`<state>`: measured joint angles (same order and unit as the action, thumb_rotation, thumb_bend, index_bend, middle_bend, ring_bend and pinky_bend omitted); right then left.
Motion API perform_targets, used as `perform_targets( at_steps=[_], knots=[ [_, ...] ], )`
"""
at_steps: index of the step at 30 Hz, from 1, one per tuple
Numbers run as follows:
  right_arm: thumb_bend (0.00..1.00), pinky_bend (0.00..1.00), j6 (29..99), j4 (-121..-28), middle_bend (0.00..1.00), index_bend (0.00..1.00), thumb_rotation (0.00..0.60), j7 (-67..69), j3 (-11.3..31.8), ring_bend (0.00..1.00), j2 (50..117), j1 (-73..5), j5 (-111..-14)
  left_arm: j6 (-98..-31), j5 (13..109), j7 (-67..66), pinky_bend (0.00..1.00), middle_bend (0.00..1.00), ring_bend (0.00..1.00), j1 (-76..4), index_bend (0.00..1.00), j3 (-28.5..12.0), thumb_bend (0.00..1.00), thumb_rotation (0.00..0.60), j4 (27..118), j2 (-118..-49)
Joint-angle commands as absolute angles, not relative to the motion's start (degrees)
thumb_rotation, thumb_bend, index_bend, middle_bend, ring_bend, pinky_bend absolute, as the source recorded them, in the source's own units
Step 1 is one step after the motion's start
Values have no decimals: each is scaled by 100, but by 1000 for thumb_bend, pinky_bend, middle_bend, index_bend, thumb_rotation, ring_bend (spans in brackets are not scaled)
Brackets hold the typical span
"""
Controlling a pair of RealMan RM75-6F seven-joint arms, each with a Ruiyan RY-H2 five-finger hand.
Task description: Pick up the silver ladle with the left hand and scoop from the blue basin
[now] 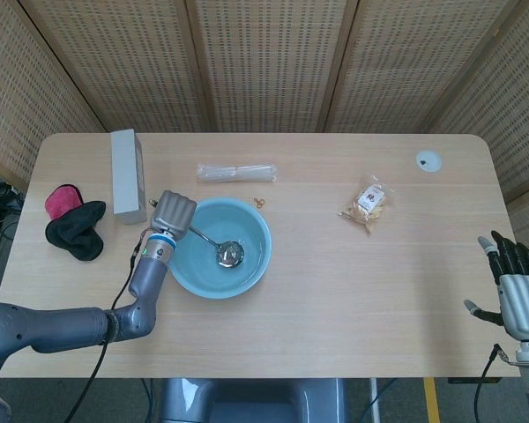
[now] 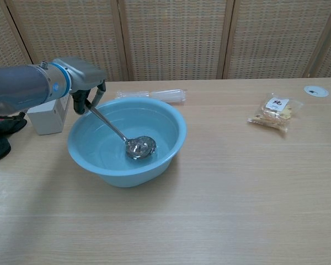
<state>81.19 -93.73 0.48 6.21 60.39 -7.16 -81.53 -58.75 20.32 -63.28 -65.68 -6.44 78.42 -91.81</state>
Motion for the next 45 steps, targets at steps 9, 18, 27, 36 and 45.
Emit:
perform_targets(
  at_steps=[9, 18, 27, 36, 45],
  knots=[
    [0, 0, 8082, -9368, 0, 0, 600, 2, 618, 0, 6062, -732, -8125, -5612, 2157, -5733, 1000, 948, 948, -6448, 938, -902, 812, 600, 8443, -8693],
    [0, 0, 8074, -9404, 0, 0, 600, -137, 608, 0, 6102, -747, -8122, -5666, 1710, -5860, 1000, 946, 947, -6575, 942, -953, 811, 600, 9080, -8062],
    [0, 0, 8074, -9408, 0, 0, 600, -204, 617, 0, 6127, -751, -8085, -5638, 1224, -5959, 1000, 940, 940, -6760, 944, -947, 810, 600, 9493, -7503],
    [0, 0, 8068, -9407, 0, 0, 600, -219, 634, 0, 6134, -757, -8050, -5810, 460, -6333, 1000, 940, 939, -7152, 944, -973, 811, 600, 9822, -7142],
    [0, 0, 8035, -9370, 0, 0, 600, -166, 656, 0, 6124, -768, -7997, -6307, -663, -6975, 1000, 940, 940, -7761, 946, -1107, 811, 600, 10142, -6974]
  ],
)
